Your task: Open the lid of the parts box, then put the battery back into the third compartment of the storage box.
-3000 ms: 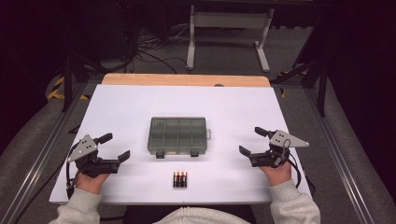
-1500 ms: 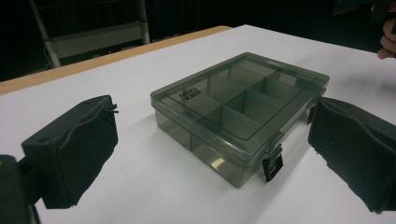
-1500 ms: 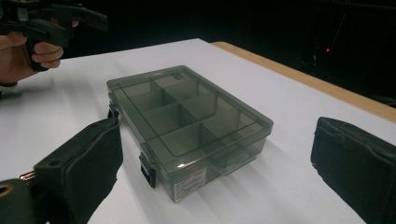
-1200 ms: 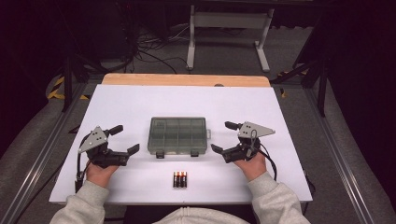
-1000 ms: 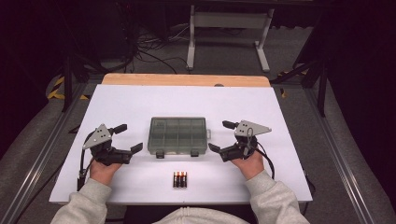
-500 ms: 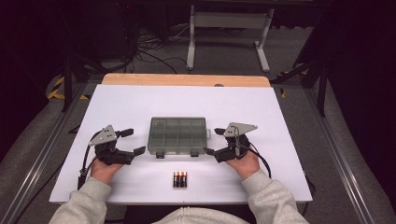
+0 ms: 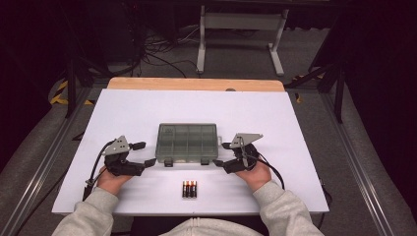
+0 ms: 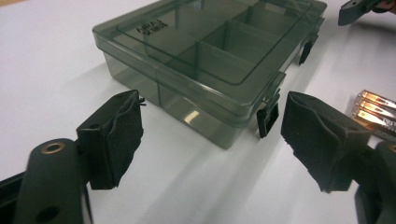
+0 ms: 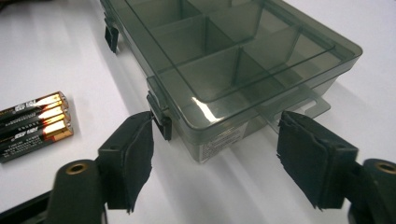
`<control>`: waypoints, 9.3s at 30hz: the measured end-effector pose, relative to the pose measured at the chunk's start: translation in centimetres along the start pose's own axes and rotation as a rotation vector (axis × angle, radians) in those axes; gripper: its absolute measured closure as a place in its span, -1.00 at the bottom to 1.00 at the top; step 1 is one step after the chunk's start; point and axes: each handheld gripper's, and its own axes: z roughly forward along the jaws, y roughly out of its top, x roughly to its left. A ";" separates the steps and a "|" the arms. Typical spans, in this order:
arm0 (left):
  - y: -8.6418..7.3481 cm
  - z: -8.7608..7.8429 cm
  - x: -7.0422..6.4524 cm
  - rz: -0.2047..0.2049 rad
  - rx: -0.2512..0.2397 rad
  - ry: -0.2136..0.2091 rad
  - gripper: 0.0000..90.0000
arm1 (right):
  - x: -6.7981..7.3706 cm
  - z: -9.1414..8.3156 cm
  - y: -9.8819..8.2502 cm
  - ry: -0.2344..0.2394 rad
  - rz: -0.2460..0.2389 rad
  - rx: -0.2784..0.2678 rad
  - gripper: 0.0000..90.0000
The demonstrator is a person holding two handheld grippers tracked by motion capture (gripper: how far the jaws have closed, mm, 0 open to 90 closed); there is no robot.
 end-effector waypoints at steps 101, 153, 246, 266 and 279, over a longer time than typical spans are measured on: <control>1.9 -0.3 -1.3 0.020 -0.151 -0.060 0.95 | -0.1 -1.7 0.9 0.047 0.003 -0.177 0.67; 1.5 1.9 -1.7 0.072 0.051 -0.116 0.41 | -6.8 -0.9 9.0 -0.113 0.000 -0.197 0.29; 1.5 1.6 -1.6 0.048 0.048 -0.133 0.37 | -13.3 8.2 5.2 -0.030 0.299 0.006 -0.12; 1.8 -0.9 -0.6 0.000 -0.047 -0.100 -0.23 | -11.2 4.7 7.5 -0.027 0.186 -0.017 -0.38; 1.2 -3.8 0.1 -0.044 -0.132 -0.037 -0.63 | -5.5 1.7 10.5 0.038 0.007 -0.012 -0.56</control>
